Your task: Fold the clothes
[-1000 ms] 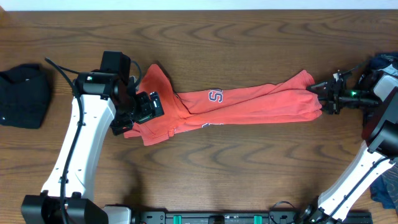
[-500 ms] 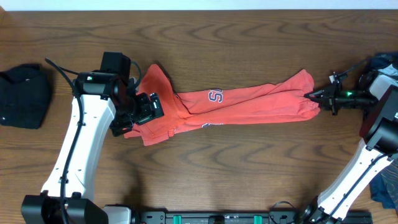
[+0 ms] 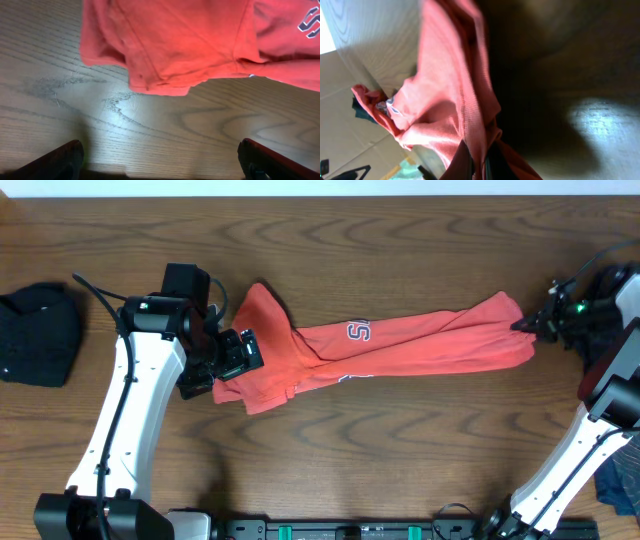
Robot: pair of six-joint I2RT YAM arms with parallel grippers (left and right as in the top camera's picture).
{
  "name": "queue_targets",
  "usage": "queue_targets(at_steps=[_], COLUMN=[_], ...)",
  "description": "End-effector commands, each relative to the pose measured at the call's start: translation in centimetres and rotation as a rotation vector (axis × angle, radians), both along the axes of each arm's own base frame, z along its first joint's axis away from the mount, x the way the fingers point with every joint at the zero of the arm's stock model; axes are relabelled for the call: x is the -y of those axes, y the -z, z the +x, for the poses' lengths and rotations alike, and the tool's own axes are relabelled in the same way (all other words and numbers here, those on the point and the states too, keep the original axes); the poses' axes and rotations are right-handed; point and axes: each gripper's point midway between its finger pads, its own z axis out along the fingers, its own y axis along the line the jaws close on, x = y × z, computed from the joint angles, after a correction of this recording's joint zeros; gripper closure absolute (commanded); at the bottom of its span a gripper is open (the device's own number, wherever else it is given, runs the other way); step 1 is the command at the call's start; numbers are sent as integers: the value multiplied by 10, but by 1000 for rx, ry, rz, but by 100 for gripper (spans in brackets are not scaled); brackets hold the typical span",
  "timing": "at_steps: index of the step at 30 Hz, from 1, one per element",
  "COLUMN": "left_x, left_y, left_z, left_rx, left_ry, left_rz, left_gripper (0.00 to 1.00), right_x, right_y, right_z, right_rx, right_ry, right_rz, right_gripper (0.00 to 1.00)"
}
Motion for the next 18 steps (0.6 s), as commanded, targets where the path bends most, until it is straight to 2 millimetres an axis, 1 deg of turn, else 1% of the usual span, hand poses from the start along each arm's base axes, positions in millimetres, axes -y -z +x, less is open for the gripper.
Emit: queue_targets(at_steps=[1, 5, 9, 11, 14, 16, 18], left_x=[0, 0, 0, 0, 2, 6, 7], left_y=[-7, -7, -7, -7, -8, -9, -10], left_z=[2, 2, 2, 2, 3, 4, 5], left_rx=[26, 26, 26, 26, 29, 33, 37], left_ry=[11, 11, 11, 10, 12, 14, 11], left_rz=[-4, -4, -4, -4, -15, -36, -47], left_gripper=[0, 0, 0, 0, 0, 0, 0], right_x=[4, 10, 16, 14, 2, -7, -23], right_y=[-33, -55, -67, -73, -80, -80, -77], right_z=[14, 20, 18, 17, 17, 16, 15], right_rx=[59, 82, 68, 76, 80, 63, 43], right_ry=[-26, -28, -39, -65, -116, -156, -210], right_rz=[-73, -103, -152, -162, -169, -195, -222], right_gripper=[99, 99, 99, 99, 99, 99, 99])
